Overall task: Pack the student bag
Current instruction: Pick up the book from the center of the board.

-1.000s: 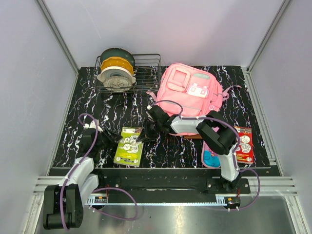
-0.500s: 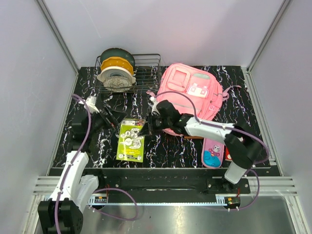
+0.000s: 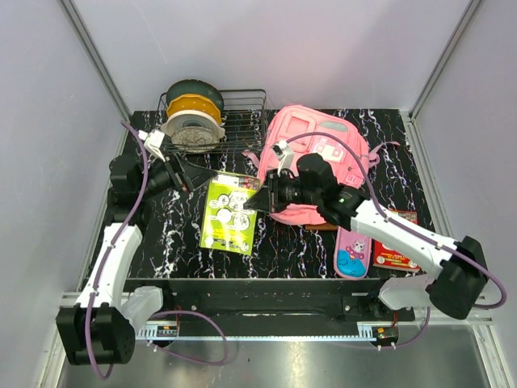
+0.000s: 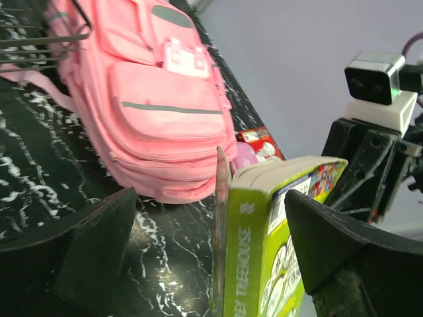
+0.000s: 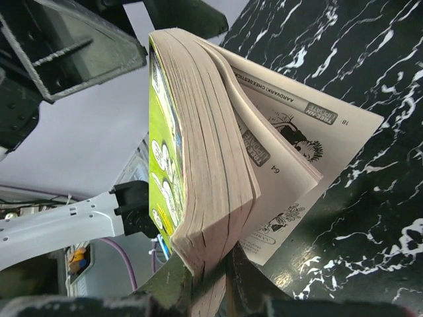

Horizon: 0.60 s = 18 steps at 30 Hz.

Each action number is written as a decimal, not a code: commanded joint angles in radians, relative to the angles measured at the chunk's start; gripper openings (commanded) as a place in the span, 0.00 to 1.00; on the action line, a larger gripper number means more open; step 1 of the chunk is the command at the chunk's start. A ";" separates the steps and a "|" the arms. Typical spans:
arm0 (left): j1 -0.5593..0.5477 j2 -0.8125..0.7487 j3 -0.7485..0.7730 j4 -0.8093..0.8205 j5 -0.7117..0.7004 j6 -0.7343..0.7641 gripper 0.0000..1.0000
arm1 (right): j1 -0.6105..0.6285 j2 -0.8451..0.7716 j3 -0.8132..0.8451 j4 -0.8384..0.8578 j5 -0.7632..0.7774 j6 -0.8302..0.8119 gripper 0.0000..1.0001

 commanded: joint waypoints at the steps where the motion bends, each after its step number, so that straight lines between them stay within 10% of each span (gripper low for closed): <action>1: -0.013 0.068 0.038 0.194 0.195 -0.090 0.99 | -0.037 -0.075 0.006 0.041 0.000 -0.038 0.00; 13: -0.246 0.174 0.156 0.108 0.328 0.052 0.99 | -0.068 -0.089 -0.009 0.063 -0.035 -0.044 0.00; 18: -0.263 0.220 0.177 0.074 0.351 0.086 0.80 | -0.089 -0.102 -0.014 0.064 -0.084 -0.067 0.00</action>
